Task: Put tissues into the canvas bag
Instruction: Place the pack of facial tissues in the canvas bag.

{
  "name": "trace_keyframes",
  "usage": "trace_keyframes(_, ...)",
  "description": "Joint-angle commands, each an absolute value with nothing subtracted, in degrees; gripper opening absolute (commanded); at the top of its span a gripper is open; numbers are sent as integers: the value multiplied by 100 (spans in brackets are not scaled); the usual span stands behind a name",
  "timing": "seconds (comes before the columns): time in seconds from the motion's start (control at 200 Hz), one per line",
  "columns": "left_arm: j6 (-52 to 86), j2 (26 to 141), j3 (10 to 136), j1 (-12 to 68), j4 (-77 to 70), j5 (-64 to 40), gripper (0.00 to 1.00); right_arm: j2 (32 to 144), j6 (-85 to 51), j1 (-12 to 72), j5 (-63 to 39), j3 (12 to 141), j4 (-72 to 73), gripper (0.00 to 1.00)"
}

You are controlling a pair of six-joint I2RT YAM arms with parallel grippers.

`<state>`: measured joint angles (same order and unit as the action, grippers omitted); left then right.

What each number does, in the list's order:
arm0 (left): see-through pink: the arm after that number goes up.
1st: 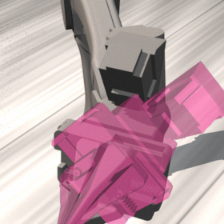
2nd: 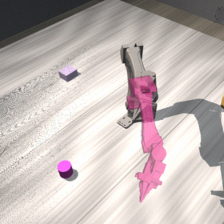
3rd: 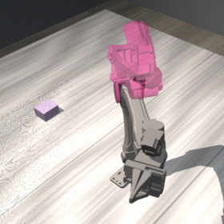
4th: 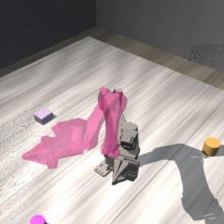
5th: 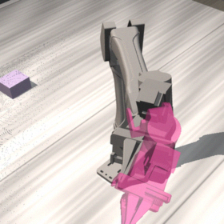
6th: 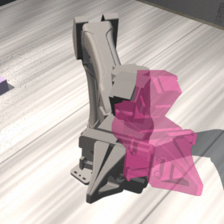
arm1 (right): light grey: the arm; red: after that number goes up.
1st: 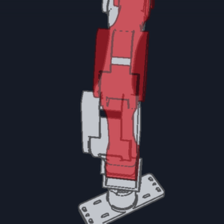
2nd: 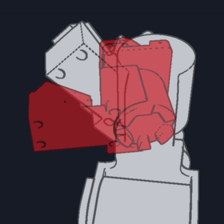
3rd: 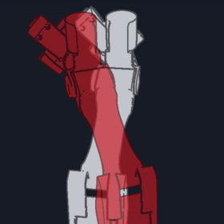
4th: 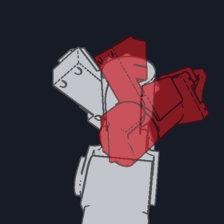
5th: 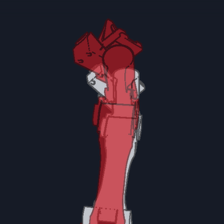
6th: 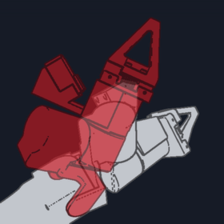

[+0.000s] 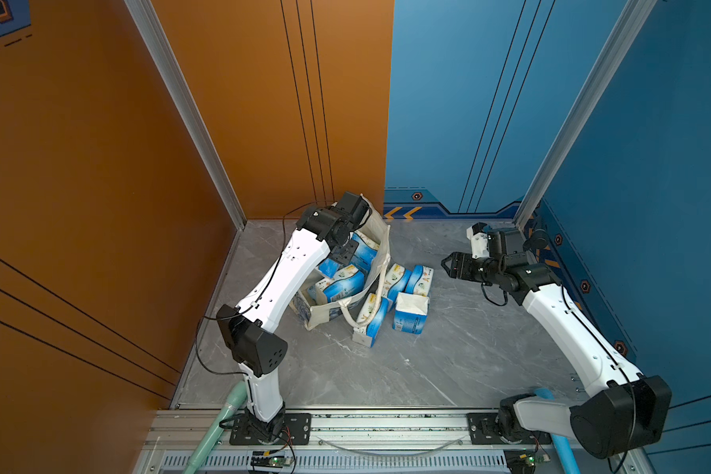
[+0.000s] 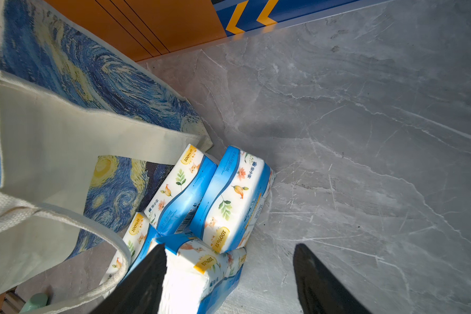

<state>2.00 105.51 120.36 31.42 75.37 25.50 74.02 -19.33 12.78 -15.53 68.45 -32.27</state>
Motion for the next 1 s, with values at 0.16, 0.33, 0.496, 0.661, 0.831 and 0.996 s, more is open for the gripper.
trace_keyframes(0.16,18,10937,12121,3010,7853,3546,38,7649,-1767,1637,-1572,7031,-3226,76)
trace_keyframes(0.33,26,11151,12077,3052,7841,3620,38,7721,-1767,1736,-1512,7064,-3226,76)
trace_keyframes(0.496,8,11450,12027,3076,7849,3727,38,7743,-1741,1802,-1478,7092,-3243,76)
trace_keyframes(0.661,110,11662,11971,3089,7849,4088,42,7701,-1710,1817,-1407,7074,-3286,76)
trace_keyframes(0.831,123,11856,11932,3085,7848,4003,59,7682,-1679,1814,-1344,7084,-3341,76)
trace_keyframes(0.996,237,11924,11835,3059,7840,3573,65,7638,-1648,1820,-1336,7040,-3380,76)
